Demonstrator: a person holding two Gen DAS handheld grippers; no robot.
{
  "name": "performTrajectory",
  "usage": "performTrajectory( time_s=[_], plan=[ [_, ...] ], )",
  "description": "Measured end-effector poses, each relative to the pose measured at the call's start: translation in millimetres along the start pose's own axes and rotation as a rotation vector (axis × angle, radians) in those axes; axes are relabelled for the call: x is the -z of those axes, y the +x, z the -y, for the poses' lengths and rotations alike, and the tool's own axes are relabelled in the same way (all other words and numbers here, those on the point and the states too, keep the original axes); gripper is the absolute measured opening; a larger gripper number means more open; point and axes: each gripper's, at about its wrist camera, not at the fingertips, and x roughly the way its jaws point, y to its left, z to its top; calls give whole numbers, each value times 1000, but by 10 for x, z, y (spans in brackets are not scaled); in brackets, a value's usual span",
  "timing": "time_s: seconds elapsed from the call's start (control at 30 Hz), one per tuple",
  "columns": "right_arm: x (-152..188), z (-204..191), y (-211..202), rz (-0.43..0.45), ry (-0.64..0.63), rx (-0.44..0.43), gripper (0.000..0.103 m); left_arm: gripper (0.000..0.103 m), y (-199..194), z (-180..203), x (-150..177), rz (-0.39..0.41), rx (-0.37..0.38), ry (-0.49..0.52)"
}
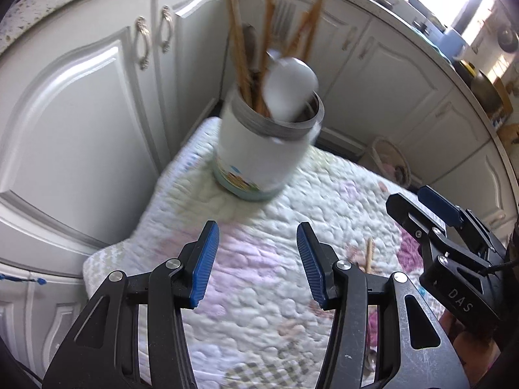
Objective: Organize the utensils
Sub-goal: 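Move both open grippers back toward the last chopstick and metal spoon, then grasp the last wooden chopstick with the right gripper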
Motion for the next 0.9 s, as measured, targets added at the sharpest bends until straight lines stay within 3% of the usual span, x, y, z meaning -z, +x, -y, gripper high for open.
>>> performTrajectory(
  time_s=[0.23, 0.5, 0.67, 0.73, 0.9],
  plan=[
    [365, 346, -162, -56, 34, 57, 65, 49, 183, 345, 248, -39, 43, 45],
    [879, 829, -350, -162, 100, 61, 65, 49, 404, 563, 416, -102, 88, 79],
    [1198, 960, -310, -222, 135, 14, 64, 49, 536, 677, 463, -139, 110, 99],
    [1256, 975, -237, -236, 166, -23, 54, 49, 593, 720, 502, -165, 123, 94],
    [1247, 933, -134, -253, 205, -92, 48, 49, 660, 820, 616, -208, 150, 109]
  ],
)
